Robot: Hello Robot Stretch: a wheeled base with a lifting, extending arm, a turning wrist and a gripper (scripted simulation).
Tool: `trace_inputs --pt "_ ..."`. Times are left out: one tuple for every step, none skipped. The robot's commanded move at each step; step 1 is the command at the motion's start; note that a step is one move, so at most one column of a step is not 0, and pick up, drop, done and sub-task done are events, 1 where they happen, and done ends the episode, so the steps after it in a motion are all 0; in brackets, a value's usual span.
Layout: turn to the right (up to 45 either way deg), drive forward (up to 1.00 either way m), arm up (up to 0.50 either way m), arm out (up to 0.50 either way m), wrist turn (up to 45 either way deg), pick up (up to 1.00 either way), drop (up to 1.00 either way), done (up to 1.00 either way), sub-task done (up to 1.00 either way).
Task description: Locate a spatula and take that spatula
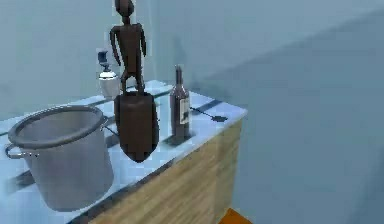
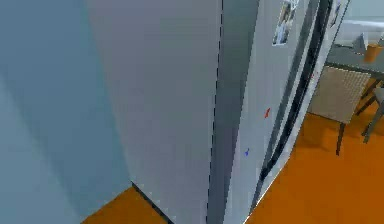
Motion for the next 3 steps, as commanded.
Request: trace_inputs --pt "0.0 0.35 0.0 0.0 0.0 0.0 0.0 0.0 0.0" --pt "-45.0 0.0 0.0 0.0 0.0 0.0 0.0 0.0 0.0" --pt "-36.0 0.0 0.0 0.0 0.0 0.0 0.0 0.0 0.0"
